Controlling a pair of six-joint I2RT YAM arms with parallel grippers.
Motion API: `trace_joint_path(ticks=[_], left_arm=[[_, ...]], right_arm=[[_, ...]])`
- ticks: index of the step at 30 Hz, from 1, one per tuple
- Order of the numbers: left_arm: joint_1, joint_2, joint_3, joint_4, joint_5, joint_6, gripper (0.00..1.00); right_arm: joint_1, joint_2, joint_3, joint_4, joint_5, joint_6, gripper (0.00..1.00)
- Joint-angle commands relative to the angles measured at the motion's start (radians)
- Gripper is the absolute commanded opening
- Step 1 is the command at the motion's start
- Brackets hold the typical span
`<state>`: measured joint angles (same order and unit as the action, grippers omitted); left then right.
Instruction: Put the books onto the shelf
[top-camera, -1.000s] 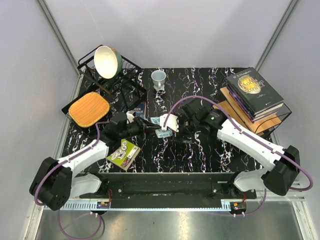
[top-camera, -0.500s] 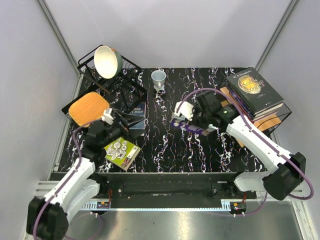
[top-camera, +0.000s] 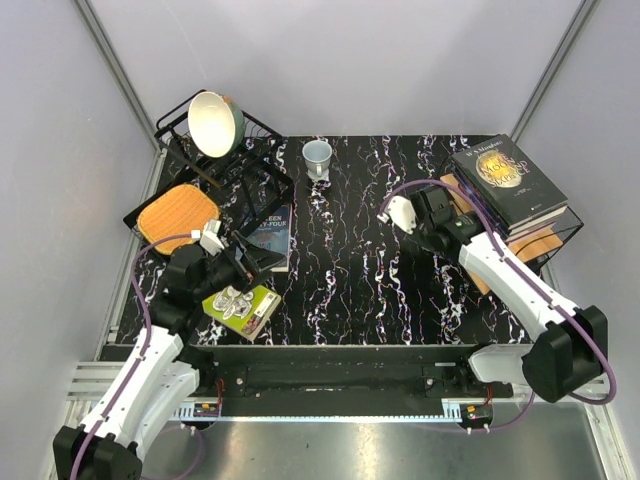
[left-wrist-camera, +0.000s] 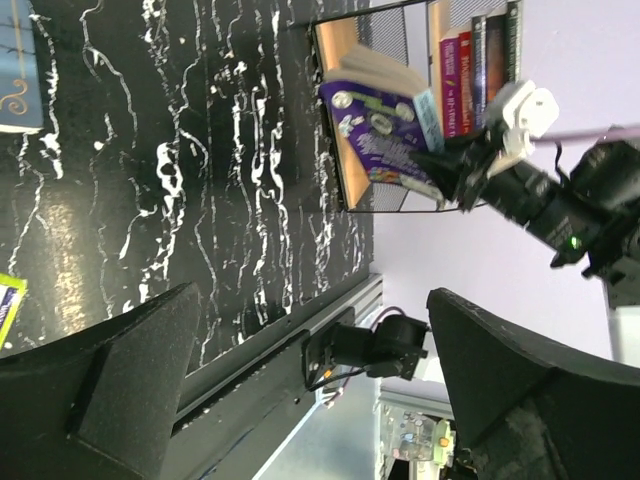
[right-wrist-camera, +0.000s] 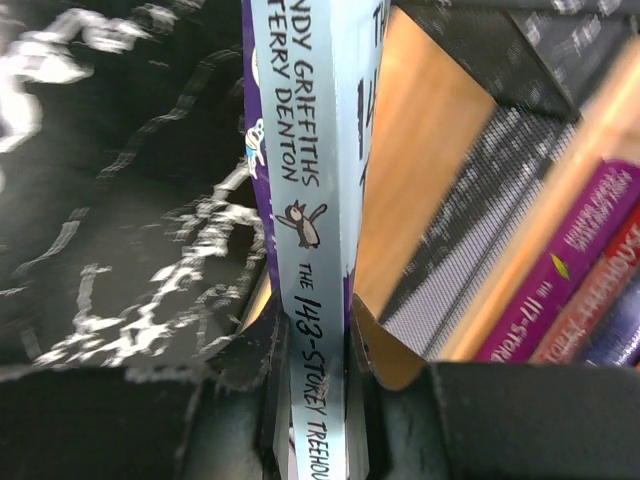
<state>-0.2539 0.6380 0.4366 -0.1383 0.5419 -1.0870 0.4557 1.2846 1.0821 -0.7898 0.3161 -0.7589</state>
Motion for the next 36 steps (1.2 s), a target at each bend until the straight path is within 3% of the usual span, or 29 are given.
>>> trace_joint_path(ticks=[1, 14, 22, 31, 36], left_arm=[[0.005, -0.014, -0.007, 0.019, 0.001, 0.045, 0.99], [0.005, -0.004, -0.022, 0.029, 0.007, 0.053, 0.99], [0.008, 0.002, -0.039, 0.055, 0.023, 0.035, 0.99], [0.010, 0.012, -0.056, 0.109, 0.041, 0.003, 0.99], [0.010, 0.014, -0.064, 0.120, 0.041, -0.005, 0.99]], right_arm=[[-0.040, 0.021, -0.013, 0.182, 0.164, -0.022, 0.00], [-0.087, 0.019, -0.195, 0.449, 0.319, -0.109, 0.00], [-0.132, 0.007, -0.252, 0.552, 0.331, -0.134, 0.00], [-0.134, -0.004, -0.335, 0.569, 0.308, -0.120, 0.00], [-0.134, -0.042, -0.378, 0.500, 0.204, -0.063, 0.00]])
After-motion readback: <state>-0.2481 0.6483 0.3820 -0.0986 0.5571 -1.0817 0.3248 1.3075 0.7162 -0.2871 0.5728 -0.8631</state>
